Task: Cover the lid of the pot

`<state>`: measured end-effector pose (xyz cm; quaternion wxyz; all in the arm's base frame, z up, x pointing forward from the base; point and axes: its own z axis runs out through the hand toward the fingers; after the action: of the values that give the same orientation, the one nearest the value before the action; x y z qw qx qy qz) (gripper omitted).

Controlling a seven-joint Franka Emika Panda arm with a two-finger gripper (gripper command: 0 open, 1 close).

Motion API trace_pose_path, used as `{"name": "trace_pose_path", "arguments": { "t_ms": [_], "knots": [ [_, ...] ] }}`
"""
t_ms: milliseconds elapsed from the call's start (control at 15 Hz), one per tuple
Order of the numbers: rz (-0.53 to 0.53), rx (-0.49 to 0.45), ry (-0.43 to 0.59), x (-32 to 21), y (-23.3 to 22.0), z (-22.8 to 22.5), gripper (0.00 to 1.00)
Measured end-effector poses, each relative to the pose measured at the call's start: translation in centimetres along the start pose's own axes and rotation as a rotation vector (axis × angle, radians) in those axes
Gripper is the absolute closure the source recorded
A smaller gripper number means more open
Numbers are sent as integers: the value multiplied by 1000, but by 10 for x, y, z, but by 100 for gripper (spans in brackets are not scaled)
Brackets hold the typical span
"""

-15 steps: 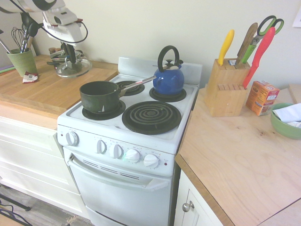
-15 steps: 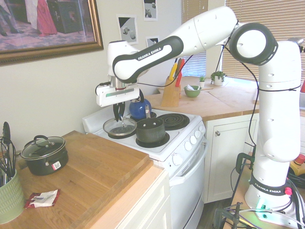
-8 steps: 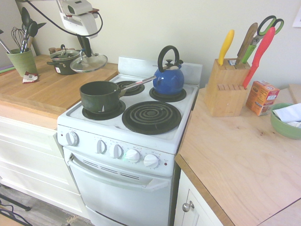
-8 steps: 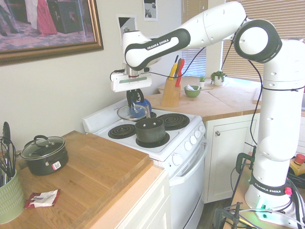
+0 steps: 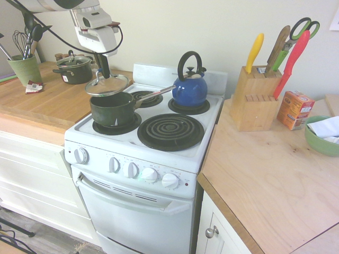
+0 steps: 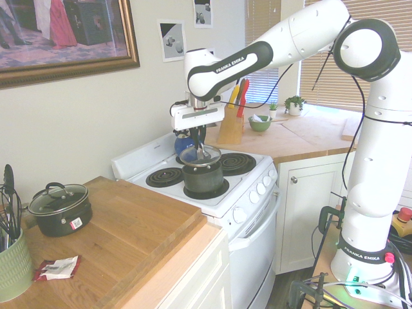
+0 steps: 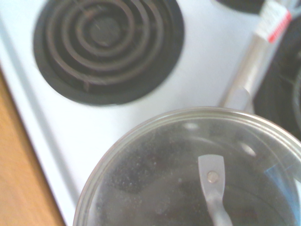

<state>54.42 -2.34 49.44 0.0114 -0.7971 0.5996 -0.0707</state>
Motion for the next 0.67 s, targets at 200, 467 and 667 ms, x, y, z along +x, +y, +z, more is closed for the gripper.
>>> {"name": "trace_pose_path", "arguments": {
  "t_ms": [200, 467, 667],
  "knots": [
    [1, 5, 3, 1, 3, 19, 100],
    [-10, 11, 3, -3, -4, 31, 100],
    [-13, 25, 6, -6, -8, 28, 100]
  ]
}}
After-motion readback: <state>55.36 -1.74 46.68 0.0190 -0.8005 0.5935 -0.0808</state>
